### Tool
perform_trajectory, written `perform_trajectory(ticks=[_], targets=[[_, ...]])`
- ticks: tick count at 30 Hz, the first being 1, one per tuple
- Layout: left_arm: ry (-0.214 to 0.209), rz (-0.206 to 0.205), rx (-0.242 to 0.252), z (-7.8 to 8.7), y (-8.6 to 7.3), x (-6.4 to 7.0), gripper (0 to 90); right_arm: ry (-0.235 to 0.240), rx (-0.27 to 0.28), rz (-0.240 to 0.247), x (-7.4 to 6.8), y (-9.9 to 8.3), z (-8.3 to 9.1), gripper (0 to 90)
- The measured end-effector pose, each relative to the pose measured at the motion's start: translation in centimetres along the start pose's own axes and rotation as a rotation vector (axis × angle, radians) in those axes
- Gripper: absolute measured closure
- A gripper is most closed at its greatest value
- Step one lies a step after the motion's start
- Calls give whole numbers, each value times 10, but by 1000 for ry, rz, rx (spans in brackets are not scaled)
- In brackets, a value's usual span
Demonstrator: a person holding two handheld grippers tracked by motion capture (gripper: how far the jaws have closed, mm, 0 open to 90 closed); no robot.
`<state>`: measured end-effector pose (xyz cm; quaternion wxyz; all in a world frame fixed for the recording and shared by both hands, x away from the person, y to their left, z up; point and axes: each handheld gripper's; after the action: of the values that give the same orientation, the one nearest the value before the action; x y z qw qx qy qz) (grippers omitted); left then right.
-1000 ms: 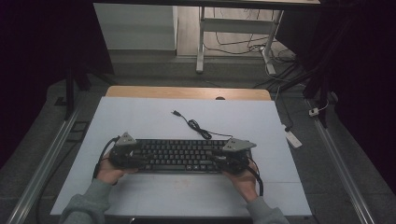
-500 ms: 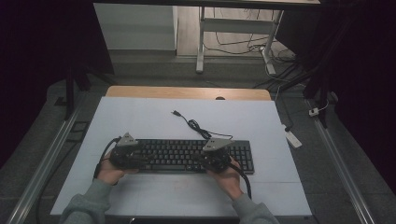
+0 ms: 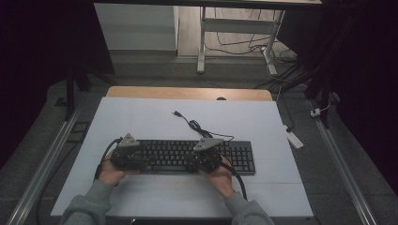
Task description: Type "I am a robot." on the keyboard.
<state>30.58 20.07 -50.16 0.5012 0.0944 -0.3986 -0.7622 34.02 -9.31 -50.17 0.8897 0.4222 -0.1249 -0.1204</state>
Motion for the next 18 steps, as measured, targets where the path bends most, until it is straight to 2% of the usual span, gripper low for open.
perform_trajectory(ticks=[9,18], targets=[[3,1,-4,-1,0,0,277,23,-17,6,-1,4,-18,894],[2,-1,-7,-1,0,1,274,30,-37,21,-2,5,-26,893]])
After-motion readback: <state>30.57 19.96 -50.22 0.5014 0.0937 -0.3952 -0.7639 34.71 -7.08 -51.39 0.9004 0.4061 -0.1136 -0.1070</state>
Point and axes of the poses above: each handheld gripper's, and its own axes: z roughly backward along the jaws, y roughly out of its top, x roughly to its right, and after that the axes turned 12 degrees about z, right-handed
